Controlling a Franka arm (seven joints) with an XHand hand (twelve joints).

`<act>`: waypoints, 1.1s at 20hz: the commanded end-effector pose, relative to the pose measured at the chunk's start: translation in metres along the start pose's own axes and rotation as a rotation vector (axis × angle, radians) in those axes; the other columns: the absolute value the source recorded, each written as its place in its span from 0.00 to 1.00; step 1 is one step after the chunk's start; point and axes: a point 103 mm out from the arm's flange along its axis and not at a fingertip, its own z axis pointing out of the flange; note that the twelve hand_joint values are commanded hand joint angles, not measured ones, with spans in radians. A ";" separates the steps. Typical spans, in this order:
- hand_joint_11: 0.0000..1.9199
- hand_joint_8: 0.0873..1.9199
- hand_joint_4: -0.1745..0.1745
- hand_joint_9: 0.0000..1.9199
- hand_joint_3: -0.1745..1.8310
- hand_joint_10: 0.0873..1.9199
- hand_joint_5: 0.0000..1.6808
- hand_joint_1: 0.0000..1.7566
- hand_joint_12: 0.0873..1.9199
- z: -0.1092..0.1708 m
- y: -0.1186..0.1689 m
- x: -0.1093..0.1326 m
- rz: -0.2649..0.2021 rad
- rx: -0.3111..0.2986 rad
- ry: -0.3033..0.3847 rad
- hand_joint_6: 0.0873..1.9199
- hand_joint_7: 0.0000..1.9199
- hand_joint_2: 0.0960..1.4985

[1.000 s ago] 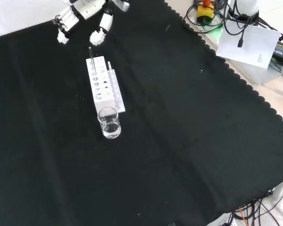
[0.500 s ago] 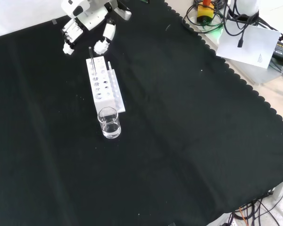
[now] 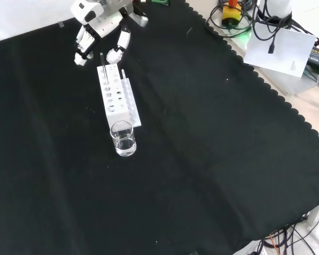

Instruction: Take the glass rod from the white test tube rack.

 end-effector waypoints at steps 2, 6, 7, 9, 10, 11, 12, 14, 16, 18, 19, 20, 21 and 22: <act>0.40 0.44 0.00 0.50 0.34 0.36 0.28 0.42 0.62 -0.001 -0.001 0.006 -0.023 -0.048 -0.025 0.36 0.41 0.65; 0.49 0.46 0.00 0.57 0.35 0.37 0.33 0.46 0.59 -0.001 0.000 0.007 -0.026 -0.045 -0.024 0.47 0.48 0.64; 0.50 0.46 0.00 0.57 0.36 0.37 0.33 0.47 0.59 -0.001 0.002 0.006 -0.015 -0.037 -0.025 0.48 0.49 0.63; 0.51 0.47 0.00 0.58 0.36 0.37 0.33 0.47 0.59 0.000 0.004 0.006 -0.011 -0.036 -0.024 0.48 0.49 0.63; 0.52 0.47 0.00 0.59 0.36 0.37 0.33 0.47 0.58 0.000 0.006 0.005 -0.010 -0.034 -0.023 0.49 0.49 0.63; 0.53 0.47 0.00 0.59 0.37 0.37 0.33 0.48 0.58 0.000 0.007 0.004 -0.010 -0.033 -0.021 0.49 0.50 0.63; 0.54 0.47 0.00 0.60 0.37 0.37 0.33 0.48 0.57 0.000 0.008 0.004 -0.010 -0.031 -0.019 0.49 0.50 0.63; 0.56 0.48 0.00 0.61 0.37 0.37 0.32 0.48 0.56 0.000 0.008 0.002 -0.013 -0.038 -0.011 0.49 0.50 0.62; 0.60 0.48 0.00 0.64 0.38 0.37 0.32 0.50 0.53 0.000 0.008 0.002 -0.011 -0.044 -0.018 0.49 0.50 0.62; 0.66 0.50 0.00 0.67 0.38 0.38 0.33 0.53 0.49 0.000 0.009 0.003 -0.005 -0.055 -0.023 0.50 0.50 0.62; 0.71 0.51 0.00 0.68 0.38 0.39 0.33 0.55 0.46 -0.001 0.010 0.004 -0.004 -0.063 -0.024 0.50 0.50 0.62; 0.76 0.53 0.00 0.70 0.38 0.39 0.35 0.58 0.42 -0.001 0.011 0.006 -0.005 -0.069 -0.018 0.50 0.50 0.61; 0.81 0.54 0.00 0.72 0.31 0.40 0.38 0.60 0.38 -0.002 0.012 0.007 -0.007 -0.073 -0.010 0.58 0.50 0.66; 0.85 0.55 0.00 0.74 0.23 0.41 0.40 0.61 0.34 -0.002 0.012 0.008 -0.009 -0.072 -0.005 0.64 0.51 0.72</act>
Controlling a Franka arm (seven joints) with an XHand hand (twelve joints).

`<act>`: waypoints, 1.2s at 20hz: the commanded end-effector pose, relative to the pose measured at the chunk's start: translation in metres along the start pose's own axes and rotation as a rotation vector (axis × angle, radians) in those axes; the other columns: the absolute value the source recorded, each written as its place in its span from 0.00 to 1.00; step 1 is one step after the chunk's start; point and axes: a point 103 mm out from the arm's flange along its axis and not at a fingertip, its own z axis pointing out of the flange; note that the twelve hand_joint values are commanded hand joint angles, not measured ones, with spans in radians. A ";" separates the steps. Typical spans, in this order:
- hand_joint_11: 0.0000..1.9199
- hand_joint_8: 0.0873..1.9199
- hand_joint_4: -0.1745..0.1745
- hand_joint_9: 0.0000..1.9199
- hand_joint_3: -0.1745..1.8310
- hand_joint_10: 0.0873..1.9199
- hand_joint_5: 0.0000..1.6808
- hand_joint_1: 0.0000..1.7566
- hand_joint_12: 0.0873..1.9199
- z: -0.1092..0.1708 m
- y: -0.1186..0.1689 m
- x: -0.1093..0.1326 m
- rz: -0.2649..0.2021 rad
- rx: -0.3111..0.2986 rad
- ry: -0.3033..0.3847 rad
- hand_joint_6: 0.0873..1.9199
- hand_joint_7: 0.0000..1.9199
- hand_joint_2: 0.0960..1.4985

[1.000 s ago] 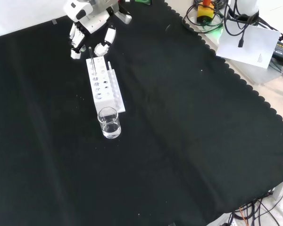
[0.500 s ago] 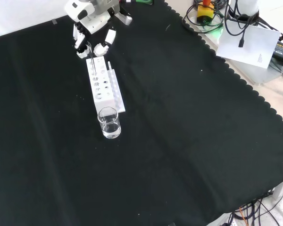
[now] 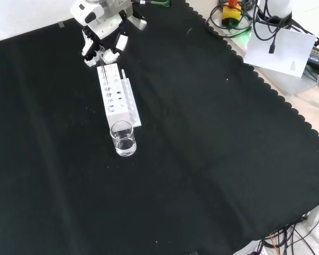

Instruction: Take the glass rod from the white test tube rack.

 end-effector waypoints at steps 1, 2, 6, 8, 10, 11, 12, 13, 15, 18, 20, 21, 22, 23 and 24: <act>0.88 0.56 0.00 0.75 0.17 0.41 0.41 0.61 0.30 -0.003 0.003 0.007 -0.006 -0.009 0.017 0.68 0.51 0.77; 0.89 0.57 0.00 0.76 0.14 0.41 0.41 0.61 0.29 -0.003 0.004 0.009 -0.009 -0.005 0.013 0.70 0.51 0.79; 0.91 0.55 0.00 0.74 0.09 0.40 0.34 0.63 0.26 -0.006 0.003 0.014 -0.007 0.023 -0.014 0.53 0.46 0.78; 0.92 0.52 0.00 0.74 0.09 0.37 0.29 0.62 0.27 -0.005 0.002 0.014 0.000 0.038 -0.019 0.51 0.42 0.77; 0.93 0.48 0.00 0.75 0.09 0.34 0.25 0.61 0.27 -0.005 0.001 0.013 0.010 0.054 -0.023 0.50 0.39 0.76; 0.93 0.47 0.00 0.76 0.09 0.32 0.23 0.61 0.27 -0.005 0.001 0.011 0.014 0.063 -0.023 0.49 0.36 0.76; 0.93 0.45 0.00 0.77 0.08 0.29 0.21 0.61 0.27 -0.004 0.001 0.011 0.014 0.069 -0.016 0.47 0.33 0.76; 0.93 0.44 0.00 0.78 0.08 0.26 0.19 0.60 0.27 -0.004 0.001 0.011 0.012 0.071 -0.010 0.45 0.31 0.75; 0.93 0.42 0.00 0.79 0.07 0.22 0.23 0.61 0.27 -0.003 0.002 0.014 0.000 0.065 0.002 0.44 0.34 0.76; 0.93 0.42 0.00 0.82 0.03 0.17 0.31 0.63 0.23 -0.003 0.003 0.019 -0.010 0.059 0.010 0.44 0.40 0.79; 0.94 0.42 0.00 0.83 0.01 0.17 0.33 0.64 0.22 -0.004 0.004 0.021 -0.018 0.050 0.018 0.45 0.42 0.80; 0.94 0.43 0.00 0.83 0.00 0.17 0.36 0.65 0.21 -0.006 0.004 0.022 -0.021 0.031 0.021 0.45 0.44 0.81; 0.94 0.44 0.00 0.83 0.00 0.18 0.39 0.65 0.20 -0.008 0.004 0.022 -0.021 0.022 0.022 0.46 0.46 0.81; 0.94 0.45 0.00 0.83 0.02 0.18 0.42 0.65 0.20 -0.008 0.004 0.022 -0.021 0.016 0.023 0.52 0.47 0.81; 0.93 0.47 0.00 0.83 0.04 0.20 0.45 0.64 0.19 -0.009 0.004 0.021 -0.021 0.006 0.020 0.57 0.49 0.81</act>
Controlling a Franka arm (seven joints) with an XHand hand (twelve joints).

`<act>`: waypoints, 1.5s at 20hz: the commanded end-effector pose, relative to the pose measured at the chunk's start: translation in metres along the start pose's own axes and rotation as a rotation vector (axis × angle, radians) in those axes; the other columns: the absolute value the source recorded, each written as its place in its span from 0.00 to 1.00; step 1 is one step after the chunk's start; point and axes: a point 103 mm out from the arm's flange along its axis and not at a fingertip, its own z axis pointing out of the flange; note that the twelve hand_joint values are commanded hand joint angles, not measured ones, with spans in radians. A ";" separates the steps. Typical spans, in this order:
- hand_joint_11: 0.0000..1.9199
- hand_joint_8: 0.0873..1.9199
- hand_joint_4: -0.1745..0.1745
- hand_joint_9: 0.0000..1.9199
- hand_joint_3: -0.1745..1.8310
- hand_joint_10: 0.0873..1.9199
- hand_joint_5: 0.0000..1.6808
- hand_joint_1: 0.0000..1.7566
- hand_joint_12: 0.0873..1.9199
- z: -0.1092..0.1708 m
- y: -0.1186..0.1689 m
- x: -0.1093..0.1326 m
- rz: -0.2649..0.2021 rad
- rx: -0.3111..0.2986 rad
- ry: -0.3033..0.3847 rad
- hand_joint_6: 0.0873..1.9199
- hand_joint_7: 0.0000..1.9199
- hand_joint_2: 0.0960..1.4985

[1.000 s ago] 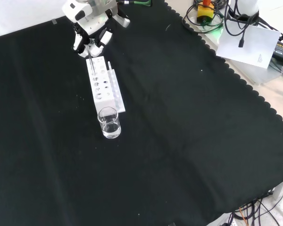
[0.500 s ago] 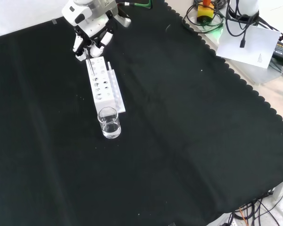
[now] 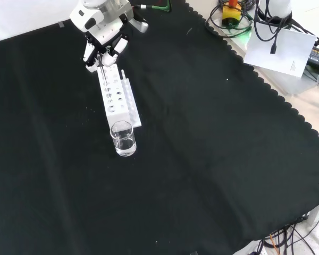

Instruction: Take the glass rod from the white test tube rack.

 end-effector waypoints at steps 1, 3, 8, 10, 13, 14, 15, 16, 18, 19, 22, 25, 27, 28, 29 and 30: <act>0.92 0.49 0.00 0.84 0.05 0.22 0.48 0.67 0.18 -0.005 -0.001 0.001 -0.008 -0.066 0.007 0.56 0.52 0.79; 0.90 0.52 0.00 0.83 0.03 0.28 0.52 0.71 0.18 -0.006 -0.002 0.000 -0.012 -0.101 0.002 0.50 0.55 0.77; 0.86 0.47 0.00 0.80 0.00 0.38 0.67 0.74 0.21 -0.007 -0.005 0.001 -0.023 -0.226 -0.006 0.27 0.62 0.73; 0.85 0.45 0.00 0.81 0.00 0.38 0.71 0.74 0.25 -0.010 -0.008 0.002 -0.033 -0.274 0.001 0.21 0.63 0.72; 0.85 0.45 0.00 0.82 0.00 0.37 0.74 0.75 0.27 -0.022 -0.015 0.003 -0.052 -0.324 0.017 0.15 0.63 0.71; 0.85 0.46 0.00 0.82 0.00 0.37 0.74 0.75 0.28 -0.028 -0.018 0.003 -0.057 -0.343 0.022 0.14 0.63 0.71; 0.85 0.46 0.00 0.82 0.00 0.37 0.74 0.75 0.28 -0.033 -0.021 0.003 -0.059 -0.355 0.023 0.14 0.63 0.72; 0.85 0.47 0.00 0.83 0.00 0.36 0.75 0.75 0.28 -0.041 -0.025 0.002 -0.059 -0.370 0.026 0.12 0.63 0.72; 0.85 0.48 0.00 0.83 0.00 0.36 0.76 0.75 0.28 -0.050 -0.031 0.000 -0.055 -0.390 0.040 0.11 0.63 0.72; 0.85 0.48 0.00 0.83 0.00 0.36 0.76 0.75 0.28 -0.055 -0.034 -0.001 -0.047 -0.398 0.046 0.10 0.62 0.72; 0.85 0.48 0.00 0.83 0.00 0.36 0.76 0.75 0.28 -0.070 -0.044 -0.003 -0.031 -0.398 0.055 0.09 0.62 0.72; 0.85 0.49 0.00 0.83 0.00 0.36 0.76 0.75 0.29 -0.087 -0.061 -0.002 -0.019 -0.398 0.066 0.09 0.62 0.72; 0.85 0.49 0.00 0.83 0.00 0.36 0.76 0.75 0.29 -0.095 -0.068 0.001 -0.019 -0.398 0.064 0.09 0.62 0.72; 0.85 0.49 0.00 0.84 0.00 0.36 0.76 0.75 0.29 -0.102 -0.074 0.003 -0.021 -0.402 0.061 0.09 0.62 0.72; 0.85 0.49 0.00 0.84 0.00 0.36 0.76 0.75 0.29 -0.107 -0.078 0.005 -0.023 -0.404 0.058 0.09 0.62 0.72; 0.85 0.49 0.00 0.84 0.00 0.36 0.76 0.75 0.29 -0.110 -0.081 0.006 -0.024 -0.407 0.052 0.09 0.62 0.72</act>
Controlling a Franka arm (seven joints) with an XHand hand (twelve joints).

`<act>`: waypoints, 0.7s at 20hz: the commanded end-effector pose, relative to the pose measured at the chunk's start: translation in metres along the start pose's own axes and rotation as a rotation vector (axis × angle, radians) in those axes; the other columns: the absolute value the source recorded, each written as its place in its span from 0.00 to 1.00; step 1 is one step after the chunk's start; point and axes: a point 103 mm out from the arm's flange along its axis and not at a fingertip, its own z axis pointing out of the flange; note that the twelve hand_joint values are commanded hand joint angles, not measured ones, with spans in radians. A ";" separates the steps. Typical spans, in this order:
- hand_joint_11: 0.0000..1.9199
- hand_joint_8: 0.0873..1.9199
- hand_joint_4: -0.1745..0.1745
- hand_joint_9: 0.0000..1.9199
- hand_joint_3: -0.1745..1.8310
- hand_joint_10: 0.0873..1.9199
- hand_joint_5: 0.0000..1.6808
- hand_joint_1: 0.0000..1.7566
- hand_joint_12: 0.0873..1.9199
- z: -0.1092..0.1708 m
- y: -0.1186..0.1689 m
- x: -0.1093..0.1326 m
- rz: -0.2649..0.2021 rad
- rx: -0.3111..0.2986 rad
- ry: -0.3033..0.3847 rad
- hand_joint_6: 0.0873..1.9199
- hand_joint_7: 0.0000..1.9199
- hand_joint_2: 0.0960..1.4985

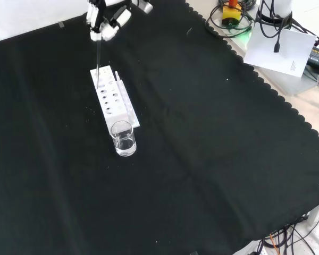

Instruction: Take the glass rod from the white test tube rack.

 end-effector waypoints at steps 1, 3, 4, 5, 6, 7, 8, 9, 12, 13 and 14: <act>0.85 0.49 0.00 0.84 0.00 0.36 0.76 0.75 0.29 -0.060 -0.022 0.019 -0.006 -0.037 0.018 0.09 0.62 0.72; 0.86 0.49 0.00 0.84 0.00 0.36 0.76 0.75 0.29 -0.067 -0.023 0.023 -0.011 -0.044 0.014 0.08 0.62 0.72; 0.86 0.49 0.00 0.84 0.00 0.36 0.76 0.75 0.29 -0.070 -0.024 0.024 -0.013 -0.046 0.014 0.08 0.62 0.72; 0.86 0.49 0.00 0.84 0.00 0.36 0.76 0.75 0.29 -0.071 -0.024 0.026 -0.015 -0.049 0.013 0.08 0.62 0.72; 0.86 0.49 0.00 0.84 0.00 0.35 0.76 0.75 0.29 -0.074 -0.024 0.028 -0.019 -0.053 0.015 0.08 0.62 0.72; 0.86 0.49 0.00 0.84 0.00 0.35 0.76 0.75 0.29 -0.076 -0.025 0.032 -0.022 -0.060 0.016 0.08 0.62 0.72; 0.86 0.49 0.00 0.84 0.00 0.35 0.76 0.75 0.29 -0.078 -0.026 0.034 -0.026 -0.062 0.014 0.08 0.62 0.72; 0.86 0.49 0.00 0.84 0.00 0.35 0.77 0.75 0.29 -0.080 -0.027 0.037 -0.030 -0.067 0.014 0.08 0.62 0.72; 0.86 0.49 0.00 0.84 0.00 0.35 0.77 0.75 0.29 -0.083 -0.028 0.041 -0.038 -0.071 0.008 0.08 0.62 0.72; 0.86 0.49 0.00 0.84 0.00 0.35 0.77 0.75 0.29 -0.084 -0.028 0.042 -0.038 -0.072 0.007 0.08 0.62 0.72; 0.86 0.49 0.00 0.84 0.00 0.35 0.77 0.75 0.29 -0.084 -0.028 0.042 -0.037 -0.073 0.007 0.07 0.62 0.72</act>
